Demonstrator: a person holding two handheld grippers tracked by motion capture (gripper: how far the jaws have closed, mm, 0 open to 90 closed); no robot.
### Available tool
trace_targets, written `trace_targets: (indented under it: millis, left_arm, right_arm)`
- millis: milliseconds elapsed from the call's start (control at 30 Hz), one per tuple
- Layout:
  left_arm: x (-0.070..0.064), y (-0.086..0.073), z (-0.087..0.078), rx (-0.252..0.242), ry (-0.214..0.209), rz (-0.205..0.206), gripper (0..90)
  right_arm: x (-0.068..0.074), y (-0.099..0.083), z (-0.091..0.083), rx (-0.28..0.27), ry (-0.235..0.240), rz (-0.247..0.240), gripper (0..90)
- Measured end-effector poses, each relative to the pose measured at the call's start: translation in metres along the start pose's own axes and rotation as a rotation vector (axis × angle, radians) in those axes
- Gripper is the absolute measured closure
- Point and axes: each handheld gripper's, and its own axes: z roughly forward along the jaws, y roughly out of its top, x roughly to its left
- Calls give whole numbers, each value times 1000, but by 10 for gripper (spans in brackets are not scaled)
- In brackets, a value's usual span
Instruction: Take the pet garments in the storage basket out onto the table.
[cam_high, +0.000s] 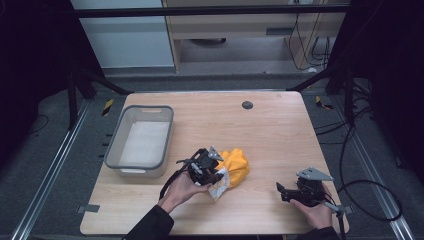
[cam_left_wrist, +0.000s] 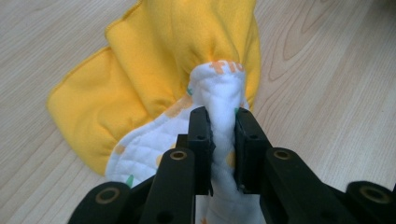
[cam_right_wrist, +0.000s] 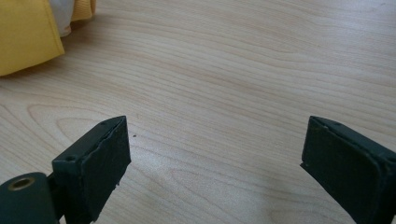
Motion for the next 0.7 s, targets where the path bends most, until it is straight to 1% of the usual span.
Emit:
trace_targets:
  millis: [67,133,200,233,267,300,367,400,433,467,500,533,567,600,633,667,700]
  left_arm:
    - [0,0,1,-2,-2,0,778]
    - [-1,0,2,-3,-5,-4,744]
    - [-1,0,2,-3,-4,-4,731]
    - [-1,0,2,-6,-5,-4,696]
    - [-1,-1,2,-11,-7,-7,696]
    - [-1,-1,2,-17,-17,-10,655]
    - [-1,-1,1,-19,-16,-9,639]
    - [-2,-1,0,-29,-13,-12,622]
    - [-1,-1,-2,-45,-15,-15,574]
    - [-1,-1,-4,-56,-20,-20,561]
    - [-1,-1,-4,-56,-20,-20,544]
    - [0,-2,-6,-68,-26,-26,544]
    - [0,-2,-8,-75,-27,-28,512]
    - [0,-3,-10,-80,-26,-28,488]
    - [0,-4,-14,-91,-15,-28,450]
    - [0,-4,-14,-91,-15,-28,431]
    - [0,-6,-18,-107,-13,-25,409]
  right_arm:
    - [0,0,0,-1,0,-1,79]
    - [0,0,0,0,0,2,79]
    - [0,0,0,0,0,4,79]
    - [0,0,0,-1,-1,0,79]
    - [0,0,0,-1,-1,0,79]
    - [0,0,0,-1,-1,-2,79]
    - [0,0,0,-1,-1,-2,78]
    - [0,0,0,0,-2,-3,78]
    - [0,0,0,0,-1,-1,78]
    - [0,0,0,-1,-2,-2,78]
    - [0,0,0,-1,-2,-2,78]
    - [0,0,0,1,0,4,77]
    - [0,0,0,-2,-1,0,78]
    - [0,0,0,-2,-2,1,77]
    - [-1,0,0,-1,-3,0,77]
    - [-1,0,0,-1,-3,0,77]
    - [0,0,0,-2,-1,3,77]
